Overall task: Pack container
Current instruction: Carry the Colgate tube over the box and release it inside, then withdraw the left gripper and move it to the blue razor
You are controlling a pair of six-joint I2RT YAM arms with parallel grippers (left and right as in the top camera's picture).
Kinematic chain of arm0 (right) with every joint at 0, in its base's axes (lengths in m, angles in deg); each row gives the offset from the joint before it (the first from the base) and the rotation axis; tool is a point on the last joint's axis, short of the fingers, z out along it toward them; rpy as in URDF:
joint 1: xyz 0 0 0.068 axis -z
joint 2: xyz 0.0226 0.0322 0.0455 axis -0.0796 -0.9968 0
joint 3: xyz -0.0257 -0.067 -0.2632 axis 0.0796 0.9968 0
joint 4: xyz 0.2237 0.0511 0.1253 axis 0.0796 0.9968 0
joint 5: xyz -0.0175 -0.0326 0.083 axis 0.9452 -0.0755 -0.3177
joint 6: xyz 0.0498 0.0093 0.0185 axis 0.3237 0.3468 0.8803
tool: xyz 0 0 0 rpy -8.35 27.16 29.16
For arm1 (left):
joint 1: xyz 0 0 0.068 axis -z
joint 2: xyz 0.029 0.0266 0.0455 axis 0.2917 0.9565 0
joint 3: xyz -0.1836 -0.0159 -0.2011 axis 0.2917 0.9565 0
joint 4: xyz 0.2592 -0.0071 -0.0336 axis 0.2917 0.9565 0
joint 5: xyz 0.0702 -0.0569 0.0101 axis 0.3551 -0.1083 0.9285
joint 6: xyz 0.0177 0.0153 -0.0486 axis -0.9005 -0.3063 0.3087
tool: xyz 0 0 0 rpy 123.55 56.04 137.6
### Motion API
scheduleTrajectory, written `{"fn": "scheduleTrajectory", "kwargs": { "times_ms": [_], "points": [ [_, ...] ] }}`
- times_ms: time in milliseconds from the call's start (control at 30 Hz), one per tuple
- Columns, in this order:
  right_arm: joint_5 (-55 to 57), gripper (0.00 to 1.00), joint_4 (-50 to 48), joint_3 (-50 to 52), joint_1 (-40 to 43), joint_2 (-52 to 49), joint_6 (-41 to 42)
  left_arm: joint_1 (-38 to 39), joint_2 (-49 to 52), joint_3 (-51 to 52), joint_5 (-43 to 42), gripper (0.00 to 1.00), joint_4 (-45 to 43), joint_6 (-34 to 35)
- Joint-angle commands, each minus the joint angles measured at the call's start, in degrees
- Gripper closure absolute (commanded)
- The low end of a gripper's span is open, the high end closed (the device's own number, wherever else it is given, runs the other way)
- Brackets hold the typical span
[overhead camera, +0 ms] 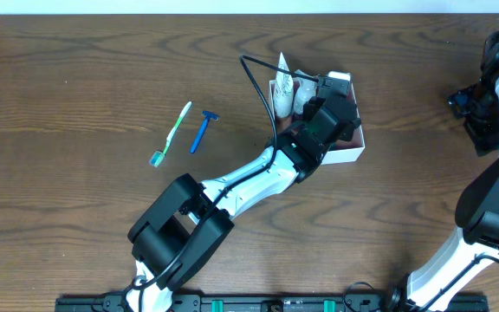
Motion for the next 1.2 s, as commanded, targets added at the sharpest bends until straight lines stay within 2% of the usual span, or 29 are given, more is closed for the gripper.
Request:
{"fn": "scheduleTrajectory", "kwargs": {
  "times_ms": [0, 167, 267, 333, 433, 500, 667, 800, 900, 1033, 1167],
  "points": [
    [0.8, 0.01, 0.1, -0.1, 0.2, -0.3, 0.8, -0.1, -0.4, -0.6, -0.8, 0.47, -0.2, -0.3],
    [0.8, 0.01, 0.1, -0.1, 0.2, -0.3, 0.8, -0.1, -5.2, -0.6, -3.3, 0.45, 0.4, -0.9],
    [0.8, 0.01, 0.1, -0.1, 0.2, -0.3, 0.8, -0.1, -10.3, -0.6, -3.3, 0.34, 3.5, -2.4],
    [0.8, 0.01, 0.1, -0.1, 0.2, -0.3, 0.8, -0.2, -14.7, -0.6, -3.3, 0.18, 7.2, -4.6],
    [0.8, 0.01, 0.1, -0.1, 0.2, -0.3, 0.8, -0.2, -22.3, -0.6, -3.2, 0.13, 14.3, -7.4],
    [0.8, 0.01, 0.1, -0.1, 0.2, -0.3, 0.8, -0.3, -27.5, -0.6, -2.2, 0.02, 21.0, -9.9],
    [0.8, 0.01, 0.1, -0.1, 0.2, -0.3, 0.8, -3.1, -38.1, -0.6, 11.2, 0.02, 43.8, -11.3],
    [0.8, 0.01, 0.1, -0.1, 0.2, -0.3, 0.8, -9.9, -41.3, -0.5, 12.6, 0.02, 58.1, -10.0],
    [0.8, 0.01, 0.1, -0.1, 0.2, -0.3, 0.8, -15.3, -40.5, 0.3, 11.5, 0.02, 61.6, -9.6],
    [0.8, 0.01, 0.1, -0.1, 0.2, -0.3, 0.8, -21.6, -37.0, 1.2, 8.7, 0.02, 61.7, -10.4],
    [0.8, 0.01, 0.1, -0.1, 0.2, -0.3, 0.8, -27.3, -30.6, 1.2, 2.8, 0.02, 60.3, -14.8]
  ]
}}
